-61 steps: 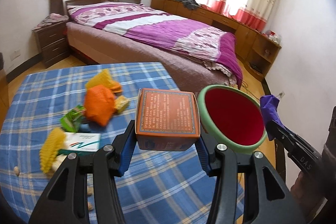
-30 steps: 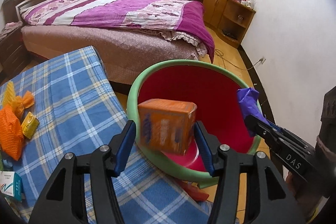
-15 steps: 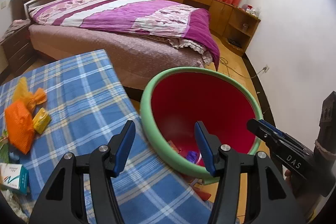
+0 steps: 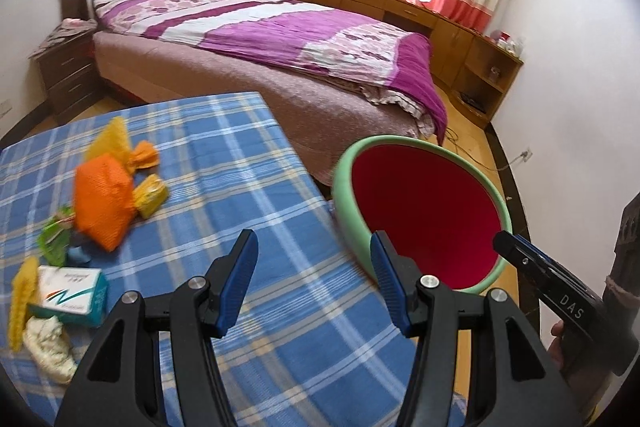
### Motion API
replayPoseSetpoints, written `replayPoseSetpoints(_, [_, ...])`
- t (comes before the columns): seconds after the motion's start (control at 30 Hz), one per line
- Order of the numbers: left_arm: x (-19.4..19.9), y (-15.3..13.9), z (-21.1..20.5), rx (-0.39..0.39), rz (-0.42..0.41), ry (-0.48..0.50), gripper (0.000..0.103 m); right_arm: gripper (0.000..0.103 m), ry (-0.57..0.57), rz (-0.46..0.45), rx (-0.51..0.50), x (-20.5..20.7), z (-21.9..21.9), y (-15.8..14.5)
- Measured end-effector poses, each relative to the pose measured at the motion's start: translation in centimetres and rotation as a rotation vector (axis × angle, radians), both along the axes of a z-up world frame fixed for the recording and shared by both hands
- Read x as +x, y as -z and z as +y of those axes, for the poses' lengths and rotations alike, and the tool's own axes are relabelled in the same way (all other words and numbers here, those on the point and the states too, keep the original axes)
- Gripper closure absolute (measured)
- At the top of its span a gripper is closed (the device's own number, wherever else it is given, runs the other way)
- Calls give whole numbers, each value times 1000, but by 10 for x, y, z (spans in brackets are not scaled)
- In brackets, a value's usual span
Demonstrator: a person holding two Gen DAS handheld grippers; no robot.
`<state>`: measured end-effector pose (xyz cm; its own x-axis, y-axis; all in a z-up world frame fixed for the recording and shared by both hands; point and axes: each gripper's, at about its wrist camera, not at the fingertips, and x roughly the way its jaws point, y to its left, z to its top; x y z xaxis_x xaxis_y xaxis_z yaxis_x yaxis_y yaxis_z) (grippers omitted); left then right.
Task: Collect trash
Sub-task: 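Open the right tool and left tool to drop both items into the bucket, then move both tools back over the table toward the remaining trash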
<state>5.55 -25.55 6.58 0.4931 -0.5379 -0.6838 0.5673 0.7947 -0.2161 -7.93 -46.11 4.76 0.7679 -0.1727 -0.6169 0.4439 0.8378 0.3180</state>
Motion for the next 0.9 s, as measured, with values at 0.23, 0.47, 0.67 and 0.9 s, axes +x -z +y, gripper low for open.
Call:
replayPoseSetpoints(0.23, [-3,-8,38,-16,-15,-69,44,48,-59,2,8,5,26,-4])
replayPoseSetpoints(0.47, [-4,-13,73,-36,-20,-133,44,41,-106,0,10,10,54,-8])
replayPoseSetpoints(0.67, [-6,-15,106,-42,-31,-196,44,38,-141,0,10,15,76,-10])
replayPoseSetpoints(0.9, [-7,-14,141,-46,-37,-258,44,31,-180,0,14,26,102,-13])
